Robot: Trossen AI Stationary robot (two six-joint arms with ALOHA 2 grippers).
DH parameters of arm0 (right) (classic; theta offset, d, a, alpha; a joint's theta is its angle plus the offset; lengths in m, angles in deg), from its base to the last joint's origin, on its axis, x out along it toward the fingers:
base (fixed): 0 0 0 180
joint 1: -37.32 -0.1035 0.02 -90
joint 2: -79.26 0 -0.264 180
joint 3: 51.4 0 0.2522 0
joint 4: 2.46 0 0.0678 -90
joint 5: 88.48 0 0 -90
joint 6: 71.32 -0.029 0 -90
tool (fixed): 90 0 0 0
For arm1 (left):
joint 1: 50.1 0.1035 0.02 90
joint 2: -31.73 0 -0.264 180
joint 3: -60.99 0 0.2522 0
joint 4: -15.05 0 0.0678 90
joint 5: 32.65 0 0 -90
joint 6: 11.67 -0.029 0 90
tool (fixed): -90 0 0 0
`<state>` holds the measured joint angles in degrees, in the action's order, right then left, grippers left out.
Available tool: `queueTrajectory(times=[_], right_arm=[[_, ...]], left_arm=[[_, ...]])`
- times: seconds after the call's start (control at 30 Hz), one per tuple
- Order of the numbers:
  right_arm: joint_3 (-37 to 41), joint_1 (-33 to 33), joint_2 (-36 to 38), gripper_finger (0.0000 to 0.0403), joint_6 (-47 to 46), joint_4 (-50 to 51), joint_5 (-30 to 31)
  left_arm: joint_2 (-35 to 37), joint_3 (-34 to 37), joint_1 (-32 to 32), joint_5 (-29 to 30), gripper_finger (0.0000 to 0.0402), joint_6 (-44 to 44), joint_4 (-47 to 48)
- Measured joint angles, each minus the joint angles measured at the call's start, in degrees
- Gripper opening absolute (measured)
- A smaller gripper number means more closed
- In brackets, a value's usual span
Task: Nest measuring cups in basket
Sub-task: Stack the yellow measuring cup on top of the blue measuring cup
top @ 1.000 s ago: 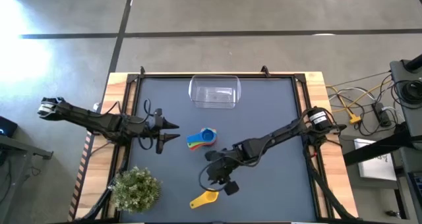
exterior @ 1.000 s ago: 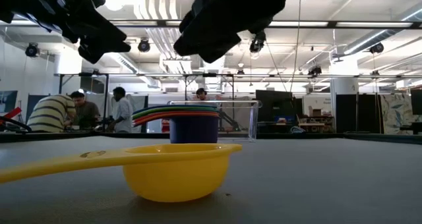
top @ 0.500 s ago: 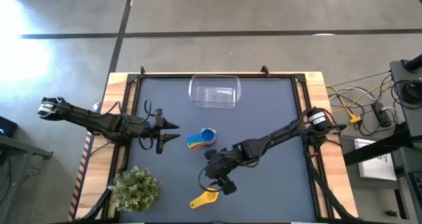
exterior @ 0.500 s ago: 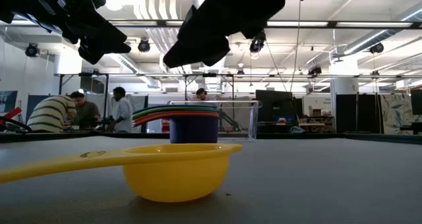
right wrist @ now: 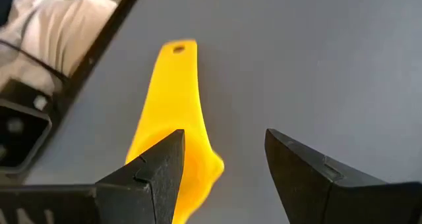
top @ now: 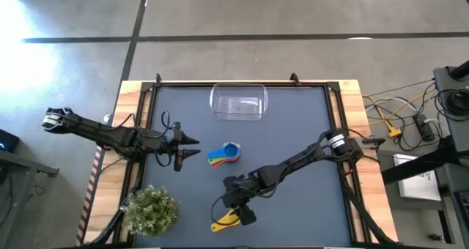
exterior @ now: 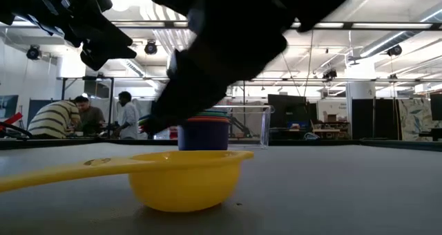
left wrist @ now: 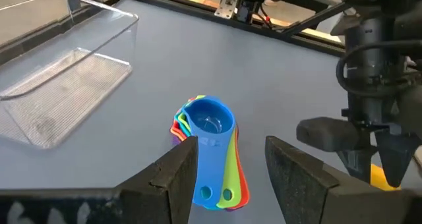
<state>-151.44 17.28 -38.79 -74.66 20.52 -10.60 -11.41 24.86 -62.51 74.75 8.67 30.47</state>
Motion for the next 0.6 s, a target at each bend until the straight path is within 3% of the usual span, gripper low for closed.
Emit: queueTrajectory(times=[0.23, 0.6], right_arm=[[-0.6, -1.1, 0.1, 0.0192, -1.3, 4.2, 0.7], [-0.5, -1.8, -0.3, 0.015, -2.8, 7.6, 3.2]], left_arm=[[-0.4, 0.0, -1.8, 0.0, 0.016, 1.7, -0.1], [-2.2, 0.1, -2.6, 0.1, 0.016, 2.3, -1.3]])
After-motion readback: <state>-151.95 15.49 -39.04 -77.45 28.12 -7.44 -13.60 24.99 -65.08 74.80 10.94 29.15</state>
